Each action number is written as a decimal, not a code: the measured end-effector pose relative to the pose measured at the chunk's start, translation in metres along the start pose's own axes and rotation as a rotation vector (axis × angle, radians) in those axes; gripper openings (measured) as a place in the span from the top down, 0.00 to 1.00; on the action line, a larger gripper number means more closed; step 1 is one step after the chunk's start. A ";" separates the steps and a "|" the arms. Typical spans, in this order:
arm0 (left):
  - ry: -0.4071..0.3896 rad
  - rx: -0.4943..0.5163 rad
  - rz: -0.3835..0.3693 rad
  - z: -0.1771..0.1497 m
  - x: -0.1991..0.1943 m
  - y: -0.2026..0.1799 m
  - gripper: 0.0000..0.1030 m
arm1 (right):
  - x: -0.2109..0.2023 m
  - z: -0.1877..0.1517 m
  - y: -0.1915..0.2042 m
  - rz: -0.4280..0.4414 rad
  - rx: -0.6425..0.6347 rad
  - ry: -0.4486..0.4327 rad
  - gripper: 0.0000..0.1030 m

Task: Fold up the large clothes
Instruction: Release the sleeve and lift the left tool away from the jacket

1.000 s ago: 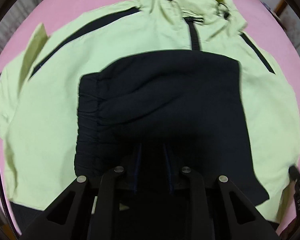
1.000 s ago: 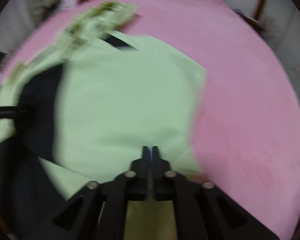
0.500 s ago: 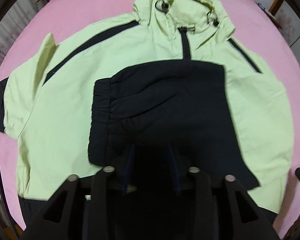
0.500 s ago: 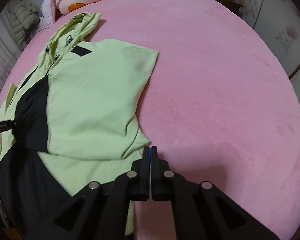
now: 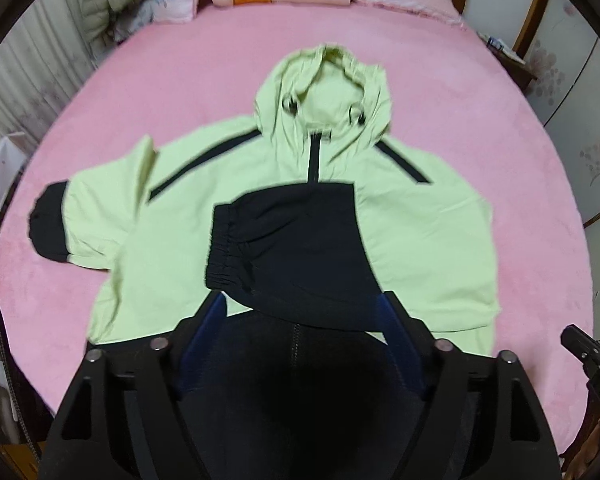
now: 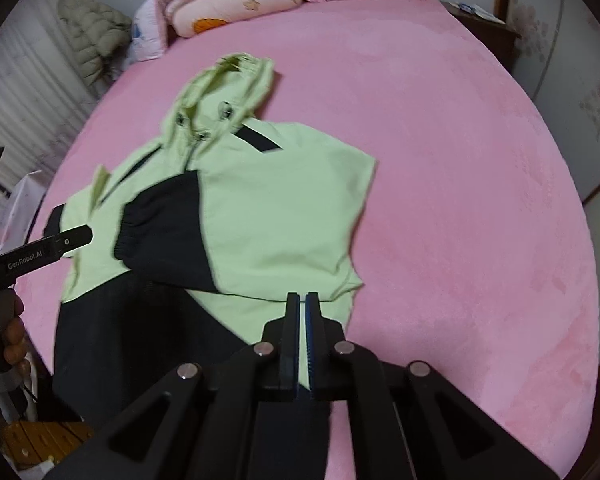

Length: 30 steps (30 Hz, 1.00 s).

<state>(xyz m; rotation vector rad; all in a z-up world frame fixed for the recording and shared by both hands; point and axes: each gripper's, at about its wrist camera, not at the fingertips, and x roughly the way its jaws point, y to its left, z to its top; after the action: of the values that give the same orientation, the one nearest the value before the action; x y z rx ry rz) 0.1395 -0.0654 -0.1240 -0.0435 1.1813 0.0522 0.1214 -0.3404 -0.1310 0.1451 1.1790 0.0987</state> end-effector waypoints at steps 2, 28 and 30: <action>-0.027 -0.012 0.007 -0.004 -0.023 0.000 0.20 | -0.015 0.004 0.009 0.010 -0.029 -0.012 0.98; -0.089 -0.078 -0.042 -0.013 -0.124 0.156 0.19 | -0.076 0.018 0.156 0.128 -0.181 -0.111 0.97; -0.077 -0.096 -0.083 -0.005 -0.110 0.202 0.19 | -0.067 0.020 0.181 0.118 -0.178 -0.119 0.97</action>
<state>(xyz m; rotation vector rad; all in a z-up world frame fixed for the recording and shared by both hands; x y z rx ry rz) 0.0807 0.1340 -0.0255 -0.1732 1.0982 0.0374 0.1142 -0.1737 -0.0322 0.0621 1.0378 0.2941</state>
